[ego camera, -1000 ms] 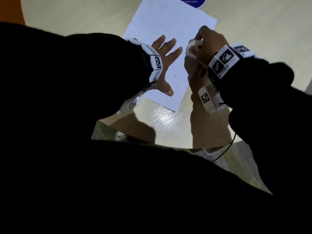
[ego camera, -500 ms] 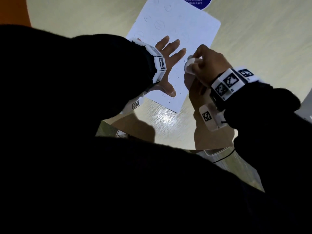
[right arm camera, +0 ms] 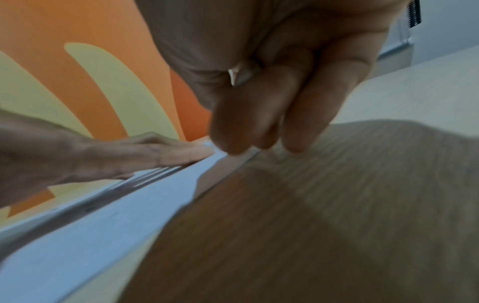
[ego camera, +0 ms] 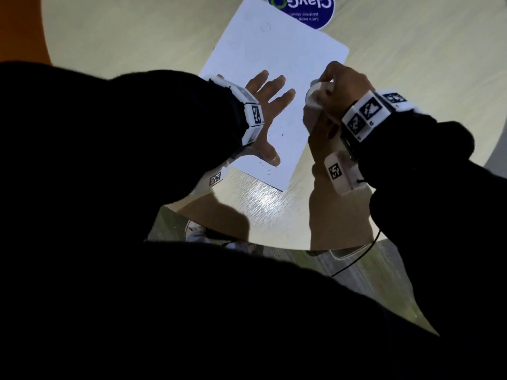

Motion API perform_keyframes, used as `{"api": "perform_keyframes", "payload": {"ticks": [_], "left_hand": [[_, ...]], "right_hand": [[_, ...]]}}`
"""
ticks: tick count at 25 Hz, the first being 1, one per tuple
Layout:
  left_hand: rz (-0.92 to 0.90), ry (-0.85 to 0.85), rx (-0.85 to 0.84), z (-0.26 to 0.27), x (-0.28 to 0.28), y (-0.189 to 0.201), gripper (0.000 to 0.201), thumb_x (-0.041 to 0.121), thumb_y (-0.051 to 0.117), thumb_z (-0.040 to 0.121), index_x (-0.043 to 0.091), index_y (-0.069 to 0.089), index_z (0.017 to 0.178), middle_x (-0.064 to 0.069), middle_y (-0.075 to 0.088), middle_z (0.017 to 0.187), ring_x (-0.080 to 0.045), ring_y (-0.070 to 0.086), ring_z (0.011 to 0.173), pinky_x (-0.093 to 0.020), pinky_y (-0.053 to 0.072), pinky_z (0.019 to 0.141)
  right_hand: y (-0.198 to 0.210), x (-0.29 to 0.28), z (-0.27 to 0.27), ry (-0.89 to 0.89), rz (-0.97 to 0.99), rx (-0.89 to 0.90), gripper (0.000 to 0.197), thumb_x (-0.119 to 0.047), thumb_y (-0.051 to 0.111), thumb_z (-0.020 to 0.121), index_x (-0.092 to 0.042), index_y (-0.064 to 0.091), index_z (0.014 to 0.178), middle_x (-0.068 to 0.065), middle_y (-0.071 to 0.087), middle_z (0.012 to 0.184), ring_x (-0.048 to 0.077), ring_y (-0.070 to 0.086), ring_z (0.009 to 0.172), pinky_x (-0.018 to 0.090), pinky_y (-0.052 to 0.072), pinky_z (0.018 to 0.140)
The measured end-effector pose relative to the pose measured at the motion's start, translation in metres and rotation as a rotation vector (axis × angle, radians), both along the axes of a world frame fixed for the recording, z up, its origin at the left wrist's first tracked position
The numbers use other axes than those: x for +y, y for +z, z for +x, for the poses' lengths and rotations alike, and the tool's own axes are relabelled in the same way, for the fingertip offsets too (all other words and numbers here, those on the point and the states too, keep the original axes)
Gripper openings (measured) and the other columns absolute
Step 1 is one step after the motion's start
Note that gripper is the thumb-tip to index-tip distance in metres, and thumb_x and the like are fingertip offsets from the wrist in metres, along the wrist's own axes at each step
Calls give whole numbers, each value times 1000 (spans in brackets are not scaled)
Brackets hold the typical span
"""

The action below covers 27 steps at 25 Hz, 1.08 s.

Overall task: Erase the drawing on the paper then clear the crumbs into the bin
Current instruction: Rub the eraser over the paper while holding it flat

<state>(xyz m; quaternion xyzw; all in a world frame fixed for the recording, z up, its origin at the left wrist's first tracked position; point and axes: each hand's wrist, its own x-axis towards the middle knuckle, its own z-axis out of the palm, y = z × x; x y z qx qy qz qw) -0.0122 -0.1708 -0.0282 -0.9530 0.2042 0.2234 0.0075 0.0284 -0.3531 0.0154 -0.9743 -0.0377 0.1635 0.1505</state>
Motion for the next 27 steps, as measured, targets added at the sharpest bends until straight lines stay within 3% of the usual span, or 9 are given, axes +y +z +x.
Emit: {"api": "perform_keyframes", "payload": {"ticks": [3, 7, 10, 13, 17, 21, 23, 25, 27], "left_hand": [[-8, 33, 44, 2, 1, -1, 133, 92, 52, 51, 34, -15, 150, 6, -22, 158, -21, -19, 146, -68, 0, 107], [11, 39, 57, 1, -1, 1, 132, 92, 53, 53, 35, -18, 149, 8, -25, 157, -19, -19, 146, -72, 1, 105], [6, 42, 54, 1, -2, 0, 132, 90, 52, 53, 34, -17, 149, 7, -24, 158, -21, -19, 146, -70, -1, 107], [2, 59, 73, 0, -1, 0, 131, 89, 53, 53, 34, -18, 149, 8, -25, 157, -20, -21, 145, -71, -2, 106], [10, 41, 57, 0, -3, 1, 131, 91, 50, 53, 34, -19, 149, 7, -25, 157, -21, -20, 145, -69, -3, 106], [16, 55, 73, 2, -2, -1, 131, 90, 54, 53, 36, -20, 148, 9, -26, 157, -19, -21, 145, -72, 2, 105], [20, 36, 55, 3, -2, -2, 132, 91, 51, 52, 36, -20, 148, 8, -26, 157, -20, -21, 145, -70, 1, 106], [13, 38, 62, 4, -1, -3, 131, 91, 52, 53, 35, -20, 148, 8, -25, 157, -20, -21, 145, -70, 2, 106], [-3, 38, 54, 5, -1, -4, 132, 90, 54, 53, 35, -19, 148, 7, -24, 158, -20, -20, 145, -70, 3, 106]], "right_hand": [[-4, 1, -19, 23, 23, 63, 25, -27, 52, 88, -17, 51, 111, 4, 57, 98, 25, 50, 82, 27, 33, 67], [-3, -1, -7, 5, 38, 48, 26, -26, 52, 88, -18, 53, 112, 7, 63, 116, 26, 55, 91, 27, 34, 70], [-2, -1, -10, 4, 21, 25, 25, -27, 52, 89, -16, 52, 112, 10, 63, 111, 24, 50, 83, 27, 32, 68], [-7, -2, -25, 56, 15, 42, 25, -23, 51, 89, -14, 51, 113, 8, 63, 110, 24, 50, 86, 27, 31, 69], [-1, 0, -7, -32, 40, 19, 24, -29, 51, 89, -17, 52, 110, 10, 63, 106, 25, 50, 80, 30, 37, 68], [-5, 4, -44, 72, 81, 60, 26, -24, 53, 89, -14, 52, 113, -1, 58, 95, 26, 56, 90, 26, 34, 69], [-6, 5, -40, 87, 58, 25, 26, -24, 52, 90, -14, 52, 114, 3, 62, 100, 27, 58, 95, 26, 33, 68], [-1, 6, -33, 33, 73, -13, 25, -25, 52, 90, -14, 52, 112, 6, 62, 99, 28, 58, 93, 27, 33, 67], [-1, 7, -47, 54, 89, 19, 24, -25, 52, 89, -15, 51, 111, 0, 58, 94, 26, 58, 90, 27, 34, 67]]}}
